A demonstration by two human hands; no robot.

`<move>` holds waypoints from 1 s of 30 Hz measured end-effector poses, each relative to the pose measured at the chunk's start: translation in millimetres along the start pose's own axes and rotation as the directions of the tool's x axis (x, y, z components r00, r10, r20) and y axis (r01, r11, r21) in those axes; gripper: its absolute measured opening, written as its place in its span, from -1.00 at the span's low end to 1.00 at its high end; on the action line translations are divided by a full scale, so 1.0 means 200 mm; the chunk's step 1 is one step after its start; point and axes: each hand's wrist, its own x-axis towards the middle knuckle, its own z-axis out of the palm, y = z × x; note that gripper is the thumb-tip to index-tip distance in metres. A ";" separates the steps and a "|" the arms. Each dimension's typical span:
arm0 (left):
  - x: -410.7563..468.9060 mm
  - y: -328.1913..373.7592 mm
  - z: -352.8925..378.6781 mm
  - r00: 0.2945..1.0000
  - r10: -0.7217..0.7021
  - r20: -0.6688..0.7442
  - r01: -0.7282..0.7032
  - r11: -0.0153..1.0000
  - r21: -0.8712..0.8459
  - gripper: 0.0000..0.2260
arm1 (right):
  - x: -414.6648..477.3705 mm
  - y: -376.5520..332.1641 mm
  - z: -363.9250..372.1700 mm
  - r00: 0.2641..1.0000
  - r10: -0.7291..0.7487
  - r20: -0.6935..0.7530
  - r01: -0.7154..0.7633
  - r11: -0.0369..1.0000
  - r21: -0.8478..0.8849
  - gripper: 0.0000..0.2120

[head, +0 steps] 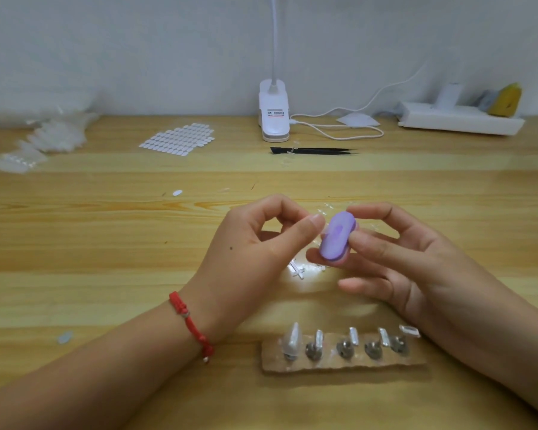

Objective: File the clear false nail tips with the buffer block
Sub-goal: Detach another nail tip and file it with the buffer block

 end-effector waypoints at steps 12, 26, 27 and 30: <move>0.01 -0.02 0.00 1.000 -0.007 0.020 0.006 0.999 0.038 -0.85 | 0.00 0.02 -0.01 0.999 -0.032 0.016 0.033 0.997 -0.075 -0.78; 0.00 -0.02 0.00 0.999 0.045 -0.012 -0.044 0.997 0.058 -0.84 | 0.00 0.02 -0.01 0.996 -0.068 -0.056 0.064 0.996 -0.062 -0.66; 0.00 -0.02 0.00 0.999 0.048 -0.014 -0.047 0.997 0.063 -0.85 | 0.00 0.02 0.00 0.997 -0.065 -0.043 0.062 0.994 -0.085 -0.67; 0.00 -0.02 0.00 0.999 0.046 0.004 -0.046 0.995 0.083 -0.87 | -0.01 0.02 0.00 0.997 -0.064 -0.033 0.061 0.993 -0.102 -0.71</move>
